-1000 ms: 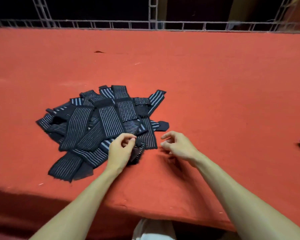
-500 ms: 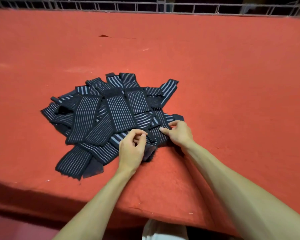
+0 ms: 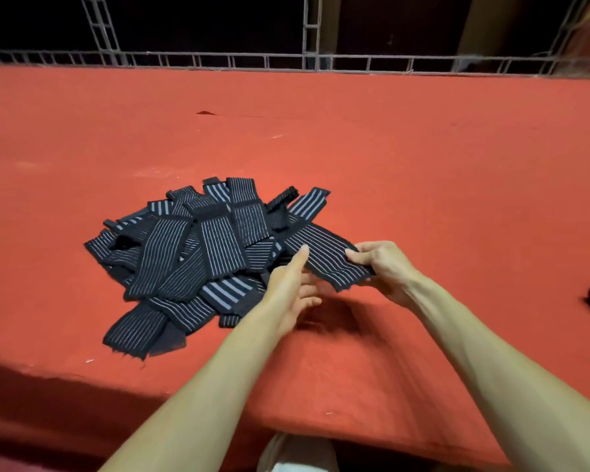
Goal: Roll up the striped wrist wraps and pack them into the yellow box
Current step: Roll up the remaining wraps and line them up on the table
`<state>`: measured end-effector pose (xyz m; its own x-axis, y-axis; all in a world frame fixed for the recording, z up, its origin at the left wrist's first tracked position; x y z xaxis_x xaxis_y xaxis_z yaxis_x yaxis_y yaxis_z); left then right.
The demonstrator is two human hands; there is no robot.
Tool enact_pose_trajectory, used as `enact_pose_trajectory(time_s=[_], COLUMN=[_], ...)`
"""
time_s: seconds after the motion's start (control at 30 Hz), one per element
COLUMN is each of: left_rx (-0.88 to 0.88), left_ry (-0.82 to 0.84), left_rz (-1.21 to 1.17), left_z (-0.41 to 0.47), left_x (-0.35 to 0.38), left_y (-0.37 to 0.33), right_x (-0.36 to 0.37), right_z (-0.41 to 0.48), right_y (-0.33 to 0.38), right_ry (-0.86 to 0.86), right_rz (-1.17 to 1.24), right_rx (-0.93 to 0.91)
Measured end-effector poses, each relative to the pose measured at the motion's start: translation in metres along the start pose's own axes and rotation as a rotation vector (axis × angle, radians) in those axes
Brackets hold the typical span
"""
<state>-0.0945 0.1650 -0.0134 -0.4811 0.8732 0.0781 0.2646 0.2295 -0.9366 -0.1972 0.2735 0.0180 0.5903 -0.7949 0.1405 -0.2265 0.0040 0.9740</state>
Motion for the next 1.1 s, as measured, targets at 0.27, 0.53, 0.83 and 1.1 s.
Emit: enact_pose_trajectory(time_s=[0.27, 0.53, 0.83, 1.1], left_rx=[0.043, 0.125, 0.102, 0.705], left_ry=[0.042, 0.235, 0.208, -0.241], left_rz=[0.207, 0.608, 0.908, 1.115], left_z=[-0.026, -0.047, -0.012, 0.033], left_x=[0.063, 0.128, 0.045, -0.03], left_y=[-0.005, 0.02, 0.011, -0.059], right_x=[-0.058, -0.12, -0.086, -0.015], right_z=[-0.061, -0.086, -0.027, 0.044], right_y=[0.006, -0.018, -0.023, -0.006], right_ry=[0.103, -0.109, -0.05, -0.144], right_rz=[0.109, -0.209, -1.012, -1.07], right_rx=[0.004, 0.045, 0.112, -0.132])
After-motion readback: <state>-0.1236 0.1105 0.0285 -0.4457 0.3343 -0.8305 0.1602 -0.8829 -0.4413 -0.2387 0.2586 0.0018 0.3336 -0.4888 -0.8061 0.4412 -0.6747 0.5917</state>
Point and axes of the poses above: each hand's wrist, its own z-axis towards the middle knuckle, its own x-axis out of the palm, y = z × x, the point moved 9 cm from there along z, towards the middle knuckle, and after that the axes turned 11 degrees about z, right-handed, at the moved point
